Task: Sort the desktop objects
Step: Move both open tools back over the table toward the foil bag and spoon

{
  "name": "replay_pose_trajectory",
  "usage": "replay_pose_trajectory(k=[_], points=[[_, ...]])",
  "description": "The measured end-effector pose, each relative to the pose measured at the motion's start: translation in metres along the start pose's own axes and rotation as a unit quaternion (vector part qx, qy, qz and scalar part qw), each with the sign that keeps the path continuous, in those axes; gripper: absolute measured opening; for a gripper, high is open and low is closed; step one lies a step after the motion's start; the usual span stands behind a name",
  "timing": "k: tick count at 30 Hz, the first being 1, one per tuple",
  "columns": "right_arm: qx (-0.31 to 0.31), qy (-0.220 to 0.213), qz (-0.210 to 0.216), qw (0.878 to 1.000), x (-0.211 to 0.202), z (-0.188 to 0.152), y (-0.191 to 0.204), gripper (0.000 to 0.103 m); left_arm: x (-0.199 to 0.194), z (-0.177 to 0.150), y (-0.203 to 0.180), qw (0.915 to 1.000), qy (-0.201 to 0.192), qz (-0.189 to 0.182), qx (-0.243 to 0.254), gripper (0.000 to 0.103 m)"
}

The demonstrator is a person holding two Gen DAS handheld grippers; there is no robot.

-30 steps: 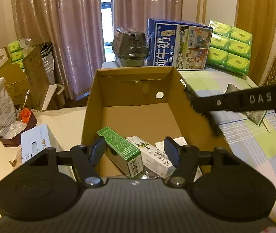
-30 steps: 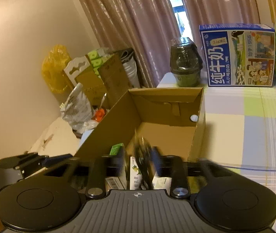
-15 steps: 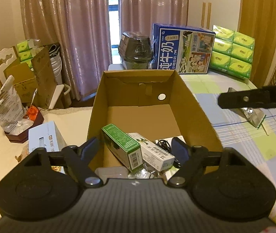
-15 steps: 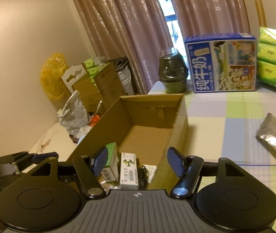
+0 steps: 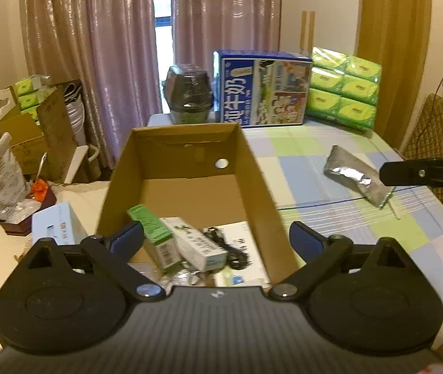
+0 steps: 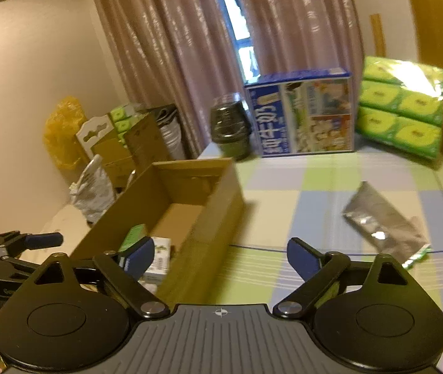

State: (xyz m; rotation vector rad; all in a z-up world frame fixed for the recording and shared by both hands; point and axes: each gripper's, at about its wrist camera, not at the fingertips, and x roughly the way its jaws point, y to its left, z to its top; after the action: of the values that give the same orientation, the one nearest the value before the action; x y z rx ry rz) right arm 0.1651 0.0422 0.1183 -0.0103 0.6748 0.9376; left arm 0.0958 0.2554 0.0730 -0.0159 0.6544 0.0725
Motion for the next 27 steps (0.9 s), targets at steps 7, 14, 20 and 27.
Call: replay_pose_trajectory(k=[7, 14, 20, 27], points=[[-0.019, -0.019, -0.044, 0.999, -0.039, -0.009, -0.039, 0.101, -0.003, 0.005, -0.034, 0.9997, -0.009, -0.020, 0.007, 0.102], [0.020, -0.016, -0.109, 0.994, -0.067, -0.034, -0.104, 0.101, -0.001, 0.014, -0.073, 0.9984, -0.020, -0.050, 0.020, 0.102], [0.042, -0.016, -0.146, 0.988, -0.077, -0.050, -0.144, 0.101, 0.013, 0.020, -0.112, 0.9964, -0.019, -0.074, 0.036, 0.102], [0.032, -0.014, -0.173, 0.984, -0.076, -0.065, -0.167, 0.101, 0.041, 0.019, -0.152, 0.9947, -0.006, -0.091, 0.046, 0.102]])
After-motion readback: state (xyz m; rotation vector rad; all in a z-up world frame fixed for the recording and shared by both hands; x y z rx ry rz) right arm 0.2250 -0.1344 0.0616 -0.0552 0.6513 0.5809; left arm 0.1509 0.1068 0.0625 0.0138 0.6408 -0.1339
